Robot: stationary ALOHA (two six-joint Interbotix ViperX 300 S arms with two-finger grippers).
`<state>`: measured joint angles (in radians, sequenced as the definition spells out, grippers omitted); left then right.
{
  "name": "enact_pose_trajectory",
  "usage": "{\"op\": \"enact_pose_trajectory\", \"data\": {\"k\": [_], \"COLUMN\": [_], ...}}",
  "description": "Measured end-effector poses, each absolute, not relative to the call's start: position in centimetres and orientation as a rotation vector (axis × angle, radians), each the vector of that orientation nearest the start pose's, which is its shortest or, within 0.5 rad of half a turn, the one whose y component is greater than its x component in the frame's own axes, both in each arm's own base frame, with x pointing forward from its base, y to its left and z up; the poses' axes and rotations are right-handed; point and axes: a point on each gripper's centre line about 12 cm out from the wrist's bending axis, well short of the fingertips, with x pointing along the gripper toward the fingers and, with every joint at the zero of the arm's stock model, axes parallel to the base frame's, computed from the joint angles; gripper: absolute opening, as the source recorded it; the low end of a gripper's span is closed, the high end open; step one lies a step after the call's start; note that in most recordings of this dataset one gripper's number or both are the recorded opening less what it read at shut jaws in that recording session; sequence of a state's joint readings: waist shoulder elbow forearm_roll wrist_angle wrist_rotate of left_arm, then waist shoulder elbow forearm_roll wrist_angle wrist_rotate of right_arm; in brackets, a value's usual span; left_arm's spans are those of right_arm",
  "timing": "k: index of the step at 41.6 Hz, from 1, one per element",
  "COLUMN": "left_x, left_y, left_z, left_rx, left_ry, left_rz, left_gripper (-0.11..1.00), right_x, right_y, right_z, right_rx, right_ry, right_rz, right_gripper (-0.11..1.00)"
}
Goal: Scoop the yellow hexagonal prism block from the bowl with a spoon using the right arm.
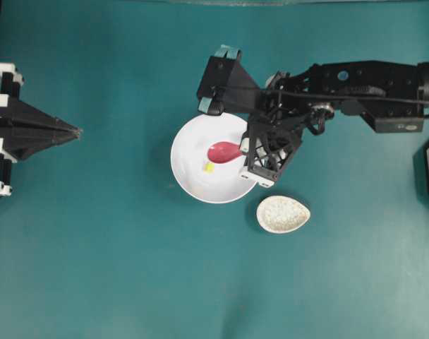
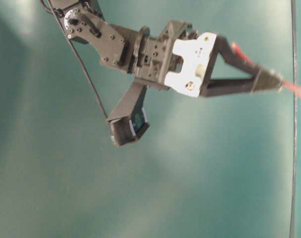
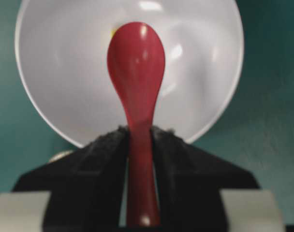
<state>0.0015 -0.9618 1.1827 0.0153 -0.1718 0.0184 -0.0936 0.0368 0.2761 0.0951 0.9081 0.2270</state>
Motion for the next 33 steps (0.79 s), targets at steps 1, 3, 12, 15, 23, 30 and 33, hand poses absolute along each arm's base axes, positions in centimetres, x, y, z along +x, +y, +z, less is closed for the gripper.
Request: {"op": "enact_pose_trajectory", "data": {"k": [1,3,12,15,23,30,33], "left_x": [19.9,19.9,19.9,19.9,19.9,19.9,19.9], "left_y": [0.0,0.0,0.0,0.0,0.0,0.0,0.0], "left_z": [27.6,27.6,27.6,27.6,27.7,27.6,27.6], "left_rx": [0.035,0.033,0.033,0.033,0.035,0.033,0.033], "left_ry": [0.049,0.049,0.049,0.048,0.048,0.049,0.046], "left_rz": [-0.002,-0.002,-0.003,-0.002,-0.003,-0.003,-0.002], "left_gripper": [0.0,0.0,0.0,0.0,0.0,0.0,0.0], "right_x": [39.5,39.4,39.6,39.8,40.0,40.3,40.5], "right_y": [-2.8,-2.8,-2.6,-2.5,-1.9,-1.6,-1.5], "right_z": [22.1,22.1,21.5,21.0,19.9,19.2,18.9], "right_rx": [0.356,0.363,0.366,0.363,0.357,0.362,0.362], "right_ry": [1.212,1.218,1.229,1.244,1.272,1.28,1.277], "right_rz": [-0.193,-0.198,-0.199,-0.197,-0.19,-0.191,-0.188], "right_gripper": [0.23,0.23,0.23,0.23,0.23,0.23,0.23]}}
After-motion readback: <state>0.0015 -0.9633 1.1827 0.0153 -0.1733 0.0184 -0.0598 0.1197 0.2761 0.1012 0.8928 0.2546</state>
